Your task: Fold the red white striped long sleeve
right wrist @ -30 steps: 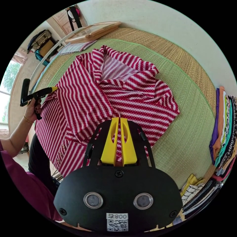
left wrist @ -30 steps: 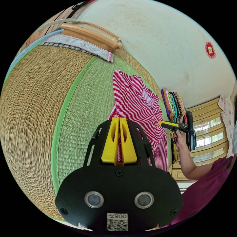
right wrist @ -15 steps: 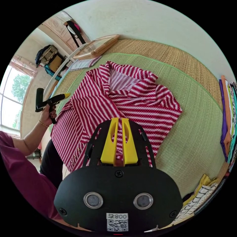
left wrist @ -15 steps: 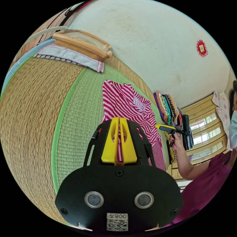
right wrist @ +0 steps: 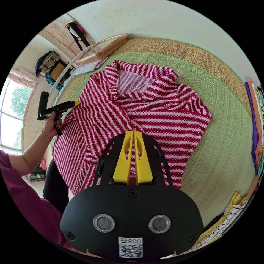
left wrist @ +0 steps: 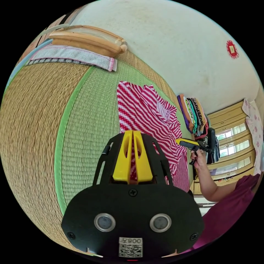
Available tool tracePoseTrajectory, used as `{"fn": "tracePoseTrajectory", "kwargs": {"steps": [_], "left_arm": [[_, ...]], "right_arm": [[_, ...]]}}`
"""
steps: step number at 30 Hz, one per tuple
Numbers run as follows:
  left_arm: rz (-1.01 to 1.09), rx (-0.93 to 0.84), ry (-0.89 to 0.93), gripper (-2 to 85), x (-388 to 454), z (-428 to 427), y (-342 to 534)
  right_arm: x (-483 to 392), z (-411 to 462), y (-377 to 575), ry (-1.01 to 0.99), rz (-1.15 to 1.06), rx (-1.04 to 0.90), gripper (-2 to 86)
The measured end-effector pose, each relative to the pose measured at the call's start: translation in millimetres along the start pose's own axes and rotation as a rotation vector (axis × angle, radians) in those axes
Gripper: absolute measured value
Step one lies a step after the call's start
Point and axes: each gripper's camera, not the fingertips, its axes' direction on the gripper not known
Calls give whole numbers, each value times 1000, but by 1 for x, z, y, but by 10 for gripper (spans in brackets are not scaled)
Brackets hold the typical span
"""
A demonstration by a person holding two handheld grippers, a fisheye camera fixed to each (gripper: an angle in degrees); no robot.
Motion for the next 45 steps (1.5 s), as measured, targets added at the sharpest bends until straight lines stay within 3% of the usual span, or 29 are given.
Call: {"fn": "tracePoseTrajectory", "kwargs": {"steps": [11,16,22,26,29,32,39,45], "left_arm": [[267,63,51,70,31,43,-96],[388,-8,-24,85,51,95,-170],[460,-177,-141,60,57,173,-227],[454,-196,-91,29,54,186,-242],[471,-196,27,22,59,172,-244],[489,-195,32,20,62,160,-249],[311,-302,46,21,32,215,-299],[239,-268,-3,27,16,256,-321]], "right_arm": [[39,-24,-35,148,-30,151,89],[63,-12,-89,250,-109,123,112],[82,25,-115,240,-184,37,88],[95,22,-116,173,-194,32,34],[101,0,-111,49,-235,37,25],[115,-23,-109,-82,-243,36,22],[204,10,-146,-424,31,-25,22],[217,39,-158,-386,116,21,30]]}}
